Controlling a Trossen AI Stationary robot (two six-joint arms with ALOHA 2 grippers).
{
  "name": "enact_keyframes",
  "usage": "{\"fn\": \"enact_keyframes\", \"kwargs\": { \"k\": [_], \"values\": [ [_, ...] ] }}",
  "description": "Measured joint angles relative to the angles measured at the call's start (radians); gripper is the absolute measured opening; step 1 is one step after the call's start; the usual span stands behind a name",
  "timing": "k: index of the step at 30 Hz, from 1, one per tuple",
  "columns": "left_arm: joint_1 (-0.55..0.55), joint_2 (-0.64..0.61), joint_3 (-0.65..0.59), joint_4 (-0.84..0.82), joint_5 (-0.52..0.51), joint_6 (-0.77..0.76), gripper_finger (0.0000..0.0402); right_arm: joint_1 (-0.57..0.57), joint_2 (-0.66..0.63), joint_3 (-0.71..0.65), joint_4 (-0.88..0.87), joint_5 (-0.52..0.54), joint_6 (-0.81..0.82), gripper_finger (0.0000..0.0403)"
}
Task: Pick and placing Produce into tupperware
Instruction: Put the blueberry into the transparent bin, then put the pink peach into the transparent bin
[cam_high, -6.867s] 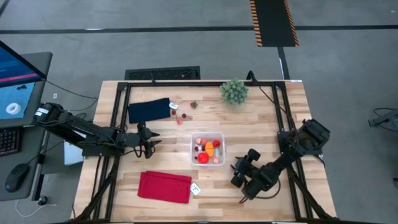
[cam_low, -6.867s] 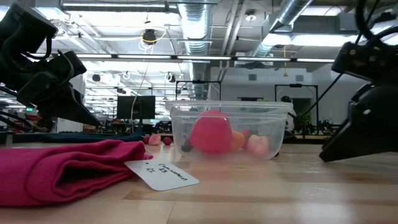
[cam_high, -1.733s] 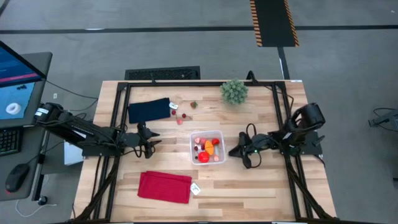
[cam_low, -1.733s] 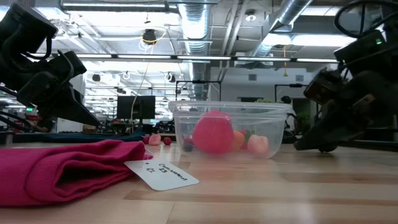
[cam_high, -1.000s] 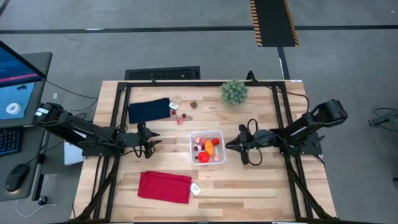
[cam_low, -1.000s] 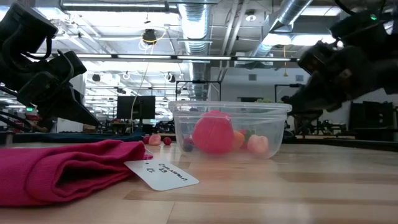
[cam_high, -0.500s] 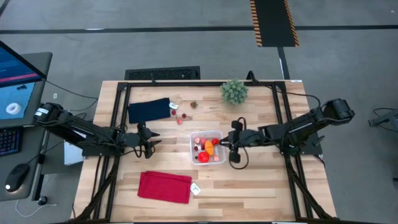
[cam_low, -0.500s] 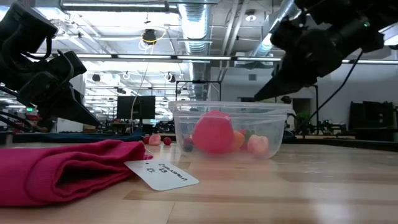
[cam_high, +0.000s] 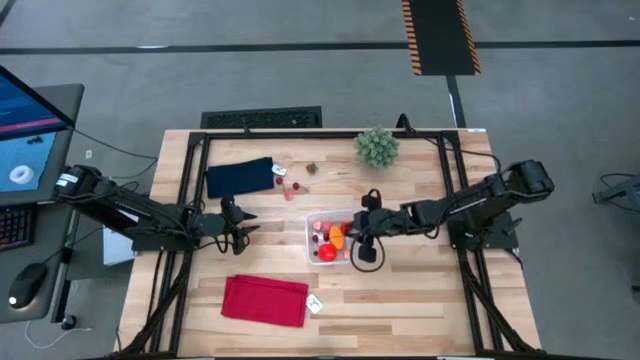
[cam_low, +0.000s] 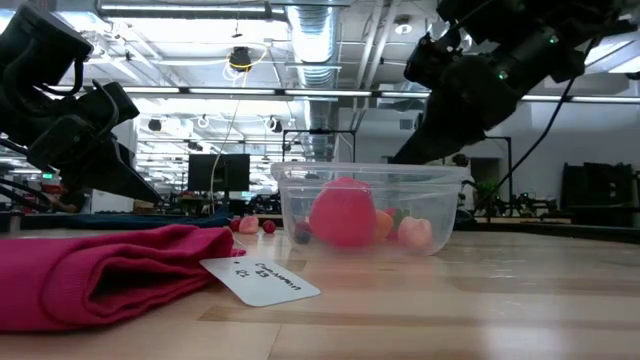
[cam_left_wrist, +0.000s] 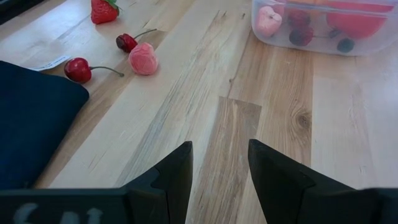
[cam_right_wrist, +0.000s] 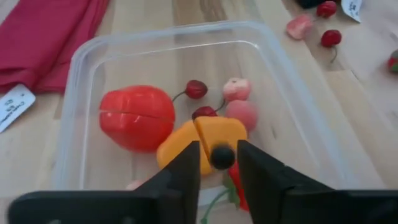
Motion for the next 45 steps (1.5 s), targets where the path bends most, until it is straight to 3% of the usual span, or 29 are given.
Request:
{"fn": "enact_keyframes", "kwargs": {
  "k": [6, 11, 19, 26, 36, 39, 45],
  "values": [
    [0.0, 0.0, 0.0, 0.001, 0.0, 0.0, 0.0145, -0.008, -0.003, 0.0, -0.013, -0.002, 0.05, 0.02],
    [0.0, 0.0, 0.0, 0.0, 0.0, 0.0, 0.0145, -0.01, -0.073, -0.016, -0.006, 0.019, 0.108, 0.0228],
    [0.0, 0.0, 0.0, 0.001, 0.0, 0.0, 0.0145, 0.068, -0.242, -0.1, 0.077, 0.211, 0.048, 0.0225],
    [0.0, 0.0, 0.0, -0.001, 0.0, 0.0, 0.0145, 0.101, -0.349, -0.361, 0.451, 0.087, -0.077, 0.0225],
    [0.0, 0.0, 0.0, 0.001, 0.0, 0.0, 0.0145, 0.107, -0.468, -0.609, 0.758, 0.074, -0.203, 0.0225],
    [0.0, 0.0, 0.0, 0.001, 0.0, 0.0, 0.0145, 0.101, -0.515, -0.648, 0.761, 0.076, -0.217, 0.0225],
    [0.0, 0.0, 0.0, 0.002, 0.0, 0.0, 0.0145, 0.076, -0.67, -0.648, 0.554, 0.076, -0.196, 0.0224]
  ]
}}
